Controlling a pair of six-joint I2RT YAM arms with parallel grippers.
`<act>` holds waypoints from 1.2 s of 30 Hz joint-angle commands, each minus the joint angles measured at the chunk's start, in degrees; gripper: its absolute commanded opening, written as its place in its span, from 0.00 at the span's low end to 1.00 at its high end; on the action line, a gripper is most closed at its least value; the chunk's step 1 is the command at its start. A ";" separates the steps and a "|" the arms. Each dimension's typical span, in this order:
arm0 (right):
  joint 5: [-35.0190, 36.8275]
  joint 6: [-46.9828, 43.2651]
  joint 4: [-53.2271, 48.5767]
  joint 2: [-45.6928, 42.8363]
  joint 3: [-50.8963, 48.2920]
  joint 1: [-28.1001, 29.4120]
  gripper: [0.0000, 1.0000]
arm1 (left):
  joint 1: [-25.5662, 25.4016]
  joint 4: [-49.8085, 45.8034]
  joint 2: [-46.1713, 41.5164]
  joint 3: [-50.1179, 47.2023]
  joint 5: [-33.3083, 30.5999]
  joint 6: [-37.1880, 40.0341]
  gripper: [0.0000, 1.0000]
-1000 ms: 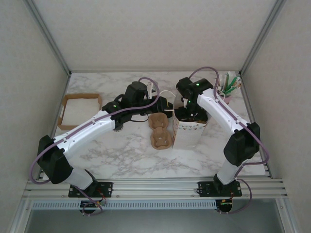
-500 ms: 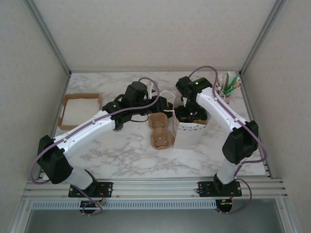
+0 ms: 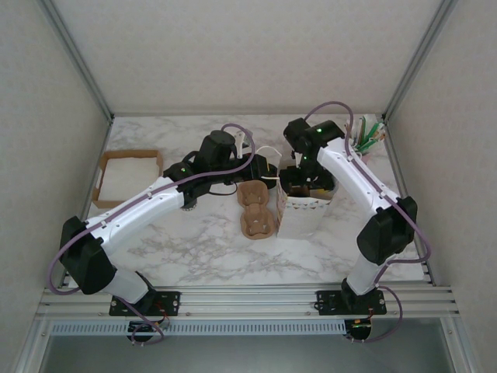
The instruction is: Pack the takeout coffee
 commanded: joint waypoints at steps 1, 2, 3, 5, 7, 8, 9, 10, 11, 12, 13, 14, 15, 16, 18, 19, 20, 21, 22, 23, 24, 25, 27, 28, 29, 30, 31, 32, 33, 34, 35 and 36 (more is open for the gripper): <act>1.43 0.03 -2.23 -2.75 2.40 -0.26 0.98 | -0.49 0.22 -0.73 0.71 -0.32 -0.04 0.27; 1.37 0.03 -2.18 -2.96 2.55 -0.29 0.98 | -0.42 0.25 -0.72 0.65 -0.32 -0.08 0.27; 1.44 -0.05 -2.38 -3.10 2.73 -0.27 0.98 | -0.45 0.19 -0.77 0.65 -0.37 -0.08 0.28; 1.51 0.03 -2.40 -3.53 2.90 -0.28 0.98 | -0.53 0.27 -0.84 0.65 -0.46 -0.13 0.28; 1.45 0.18 -2.39 -4.17 3.09 -0.30 0.98 | -0.58 0.26 -0.92 0.70 -0.53 -0.17 0.29; 1.34 0.15 -2.49 -4.56 3.27 -0.30 0.98 | -0.58 0.22 -0.99 0.74 -0.48 -0.22 0.31; 1.43 0.17 -2.70 -4.96 3.49 -0.25 0.98 | -0.58 0.19 -1.07 0.82 -0.60 -0.18 0.32; 1.51 0.19 -2.79 -5.36 3.71 -0.26 0.98 | -0.58 0.11 -1.17 0.87 -0.70 -0.17 0.35; 1.42 0.17 -2.84 -5.92 3.93 -0.26 0.98 | -0.58 0.14 -1.33 0.87 -0.65 -0.13 0.38; 1.28 0.15 -2.94 -6.35 4.21 -0.27 0.98 | -0.64 0.16 -1.47 1.00 -0.61 -0.09 0.41; 1.24 0.13 -2.94 -6.79 4.33 -0.16 0.98 | -0.67 0.12 -1.52 1.16 -0.45 0.00 0.44; 1.02 0.04 -2.80 -7.33 4.34 -0.13 0.98 | -0.62 0.25 -1.68 1.34 -0.29 0.08 0.48; 0.91 0.16 -2.86 -7.91 4.41 -0.01 0.98 | -0.67 0.11 -1.86 1.59 -0.24 0.24 0.54; 1.05 0.19 -3.02 -8.38 4.42 0.03 0.98 | -0.67 -0.06 -2.01 1.85 -0.21 0.39 0.57; 1.58 0.25 -3.13 -9.66 4.42 0.06 0.98 | -0.67 -0.71 -2.13 2.70 -0.44 0.83 0.67; 1.51 0.21 -2.84 -10.29 4.34 0.05 0.97 | -0.63 -0.86 -2.28 2.97 -0.52 0.96 0.70; 1.41 0.21 -2.60 -11.00 4.25 0.20 0.97 | -0.62 -1.10 -2.39 3.32 -0.59 1.06 0.74; 1.30 0.25 -2.28 -11.69 4.22 0.29 0.97 | -0.66 -1.18 -2.48 3.53 -0.58 1.14 0.78; 1.34 0.24 -2.02 -12.31 4.16 0.32 0.96 | -0.60 -1.38 -2.59 3.71 -0.67 1.23 0.82; 1.27 0.23 -1.75 -13.02 4.16 0.40 0.96 | -0.65 -1.37 -2.78 3.85 -0.70 1.23 0.85; 1.14 0.29 -1.37 -13.72 4.16 0.55 0.96 | -0.65 -1.38 -2.96 3.99 -0.65 1.26 0.89; 1.04 0.25 -1.13 -14.24 4.16 0.59 0.95 | -0.59 -1.47 -3.20 4.15 -0.79 1.32 0.91; 0.68 0.29 -0.44 -15.49 4.24 0.74 0.95 | -0.65 -1.72 -3.73 4.50 -1.00 1.48 0.95; 0.61 0.28 -0.20 -16.00 4.23 0.73 0.94 | -0.62 -1.69 -4.04 4.52 -1.13 1.65 0.97; 0.46 0.29 0.09 -16.52 4.16 0.78 0.93 | -0.61 -1.67 -4.46 4.52 -1.42 1.74 0.99; 0.38 0.25 0.36 -17.13 3.99 0.74 0.93 | -0.67 -1.77 -4.95 4.58 -1.89 1.91 1.00; 0.24 0.24 0.56 -17.66 3.82 0.74 0.93 | -0.65 -1.91 -5.31 4.65 -2.28 2.02 1.00; 0.04 0.23 0.74 -18.15 3.73 0.76 0.93 | -0.67 -2.09 -5.69 4.70 -2.72 2.19 1.00; -0.06 0.23 0.85 -18.72 3.70 0.77 0.92 | -0.67 -2.28 -6.05 4.78 -3.07 2.36 1.00; -0.20 0.14 1.02 -19.10 3.56 0.83 0.92 | -0.64 -2.29 -6.44 4.78 -3.29 2.45 1.00; -0.40 0.13 1.36 -19.79 3.42 0.84 0.92 | -0.67 -2.20 -6.89 4.71 -3.51 2.55 1.00; -0.61 0.02 1.95 -20.59 3.13 0.90 0.91 | -0.64 -2.09 -7.45 4.62 -3.68 2.68 1.00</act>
